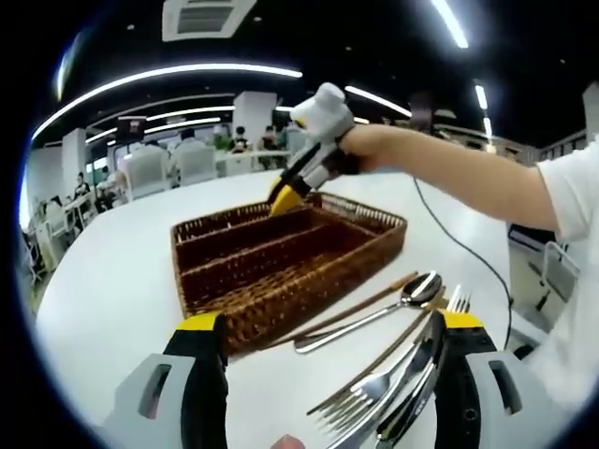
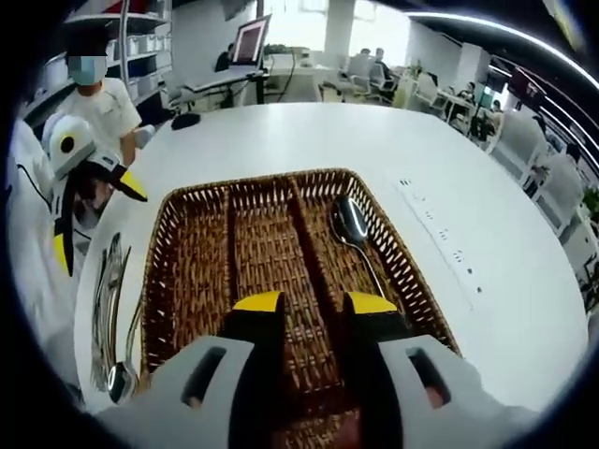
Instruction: Arrange the knives, forks, and spoons in their matching storage slots by inserting each utensil handle-first until every utensil is classified and aligned in the correct compartment
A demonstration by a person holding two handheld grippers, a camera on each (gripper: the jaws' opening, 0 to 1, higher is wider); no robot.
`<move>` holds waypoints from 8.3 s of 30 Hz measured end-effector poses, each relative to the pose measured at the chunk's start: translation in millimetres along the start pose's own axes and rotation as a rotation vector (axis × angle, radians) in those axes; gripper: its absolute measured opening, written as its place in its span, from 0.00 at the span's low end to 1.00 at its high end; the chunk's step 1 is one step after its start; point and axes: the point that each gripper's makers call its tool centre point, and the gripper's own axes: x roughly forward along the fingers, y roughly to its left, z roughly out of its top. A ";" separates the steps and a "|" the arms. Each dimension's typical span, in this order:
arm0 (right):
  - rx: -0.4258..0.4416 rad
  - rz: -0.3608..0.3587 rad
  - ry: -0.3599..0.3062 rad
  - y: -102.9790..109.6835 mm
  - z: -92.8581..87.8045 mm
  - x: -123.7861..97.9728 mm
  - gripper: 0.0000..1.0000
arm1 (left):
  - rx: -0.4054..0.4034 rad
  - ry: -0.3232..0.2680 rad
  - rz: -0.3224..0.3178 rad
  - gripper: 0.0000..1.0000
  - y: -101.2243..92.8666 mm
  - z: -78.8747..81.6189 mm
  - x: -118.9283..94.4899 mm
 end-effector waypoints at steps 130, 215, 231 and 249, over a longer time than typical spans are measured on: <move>0.332 -0.266 -0.395 169.3 -87.0 -117.5 0.70 | 0.439 0.188 -0.195 0.35 -40.9 -10.7 48.8; 0.372 -0.237 -0.410 175.7 -108.6 -116.6 0.69 | 0.668 0.536 -0.546 0.03 -79.7 -44.3 89.5; 0.368 -0.230 -0.428 177.9 -103.6 -116.8 0.69 | 0.678 0.542 -0.534 0.02 -75.6 -40.4 82.2; 0.358 -0.222 -0.433 179.5 -99.6 -115.8 0.69 | 0.700 0.553 -0.497 0.02 -58.4 -26.4 68.5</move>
